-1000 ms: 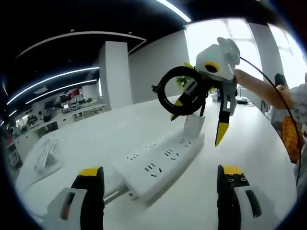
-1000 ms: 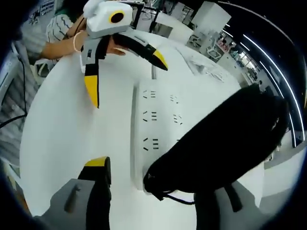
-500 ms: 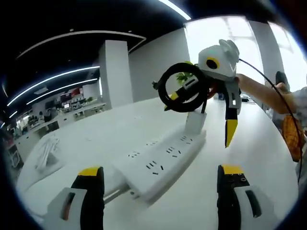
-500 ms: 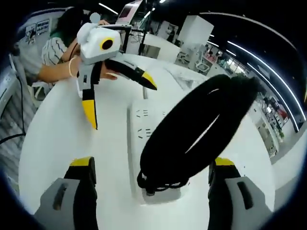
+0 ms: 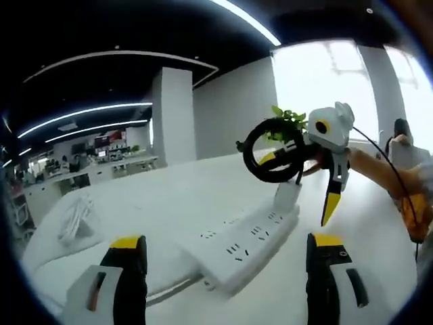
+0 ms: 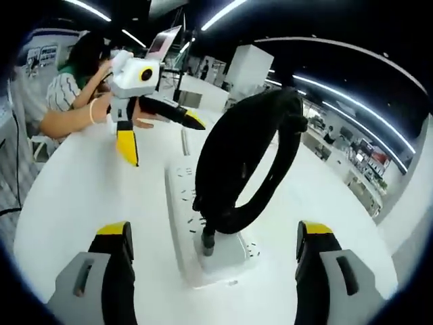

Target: Straighten the power strip on the desk, plug the charger into it

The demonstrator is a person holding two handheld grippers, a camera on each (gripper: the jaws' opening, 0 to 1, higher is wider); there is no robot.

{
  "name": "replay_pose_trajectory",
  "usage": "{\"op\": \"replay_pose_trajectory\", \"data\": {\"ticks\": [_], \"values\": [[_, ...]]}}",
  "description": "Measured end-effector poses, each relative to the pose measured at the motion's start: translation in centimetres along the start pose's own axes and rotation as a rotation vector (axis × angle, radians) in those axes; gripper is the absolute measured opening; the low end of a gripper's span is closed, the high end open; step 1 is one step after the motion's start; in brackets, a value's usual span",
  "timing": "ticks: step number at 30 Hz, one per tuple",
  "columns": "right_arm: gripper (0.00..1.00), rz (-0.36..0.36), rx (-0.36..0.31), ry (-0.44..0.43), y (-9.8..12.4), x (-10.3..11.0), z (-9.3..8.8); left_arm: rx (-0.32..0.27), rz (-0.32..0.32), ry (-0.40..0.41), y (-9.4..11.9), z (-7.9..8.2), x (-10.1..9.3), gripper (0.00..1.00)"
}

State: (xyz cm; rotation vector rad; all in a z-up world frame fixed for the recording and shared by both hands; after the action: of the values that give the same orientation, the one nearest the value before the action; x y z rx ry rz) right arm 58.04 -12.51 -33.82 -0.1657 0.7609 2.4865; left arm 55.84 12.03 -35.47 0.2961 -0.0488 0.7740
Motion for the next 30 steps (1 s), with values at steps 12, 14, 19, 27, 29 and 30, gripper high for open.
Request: {"op": "replay_pose_trajectory", "data": {"ticks": [12, 14, 19, 27, 29, 30], "values": [[1.0, -0.108, -0.064, -0.05, 2.1, 1.1, 0.4, 0.033, 0.04, 0.035, 2.4, 1.5, 0.0, 0.99], [0.99, -0.162, -0.075, -0.096, 2.9, 1.1, 0.6, 0.049, 0.07, 0.058, 2.7, 1.6, 0.0, 0.99], [0.99, -0.181, -0.13, -0.174, 5.0, 1.9, 1.1, 0.098, 0.094, 0.072, 4.1, 2.1, -0.5, 0.97], [1.0, -0.176, -0.119, -0.303, 7.7, 4.1, 0.8, 0.117, 0.104, 0.042, 6.1, 2.5, -1.8, 0.94], [1.0, -0.168, -0.119, -0.304, 8.1, 5.0, 0.6, 0.096, 0.101, 0.039, 6.7, 2.6, -2.1, 0.94], [1.0, -0.175, -0.128, -0.31, 8.4, 5.3, 0.5, 0.092, 0.101, 0.037, 6.8, 2.6, -2.3, 0.94]]}}
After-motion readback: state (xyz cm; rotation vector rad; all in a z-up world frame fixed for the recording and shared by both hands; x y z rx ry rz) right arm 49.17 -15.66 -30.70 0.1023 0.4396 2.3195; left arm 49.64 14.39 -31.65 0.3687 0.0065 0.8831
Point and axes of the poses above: the point that each gripper's makers call its tool centre point, and the gripper's own axes: y roughly backward along the fingers, x roughly to its left, z roughly out of its top, the point moved 8 cm from there along y, roughly backward along the fingers, and after that the axes turned 8 degrees about -y, right-handed, at the moved point
